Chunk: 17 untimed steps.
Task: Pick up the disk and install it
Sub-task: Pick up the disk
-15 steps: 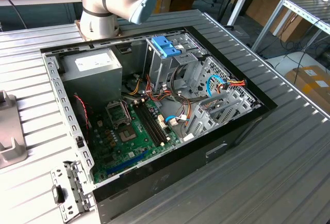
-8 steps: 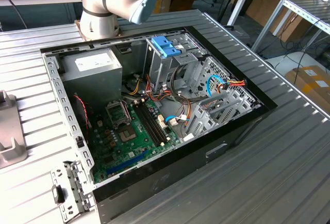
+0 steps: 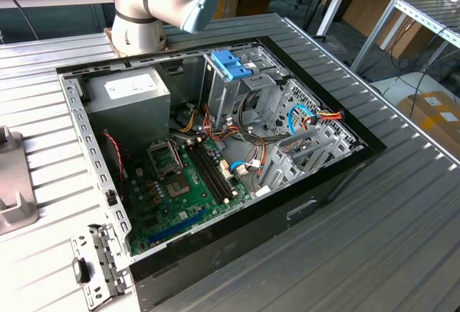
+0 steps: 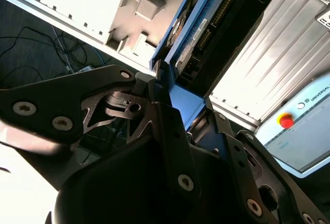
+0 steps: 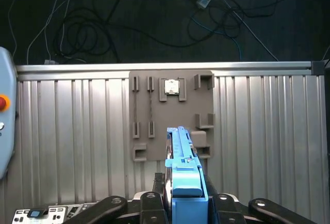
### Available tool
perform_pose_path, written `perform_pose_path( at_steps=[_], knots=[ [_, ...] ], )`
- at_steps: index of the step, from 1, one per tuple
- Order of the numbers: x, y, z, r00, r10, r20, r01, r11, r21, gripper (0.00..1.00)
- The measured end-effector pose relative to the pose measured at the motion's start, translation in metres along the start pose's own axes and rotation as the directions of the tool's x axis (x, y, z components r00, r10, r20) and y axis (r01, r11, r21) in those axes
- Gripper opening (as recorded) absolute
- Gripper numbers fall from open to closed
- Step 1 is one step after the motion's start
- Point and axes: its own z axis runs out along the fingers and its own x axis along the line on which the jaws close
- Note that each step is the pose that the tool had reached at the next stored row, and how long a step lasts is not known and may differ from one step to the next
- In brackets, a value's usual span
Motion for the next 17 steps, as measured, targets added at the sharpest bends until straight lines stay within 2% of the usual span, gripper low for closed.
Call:
perform_pose_path(
  at_steps=[17],
  knots=[
    [0.0042, -0.0086, -0.0007, 1.0, 0.0, -0.0001, 0.0, 1.0, 0.0, 0.37]
  ],
)
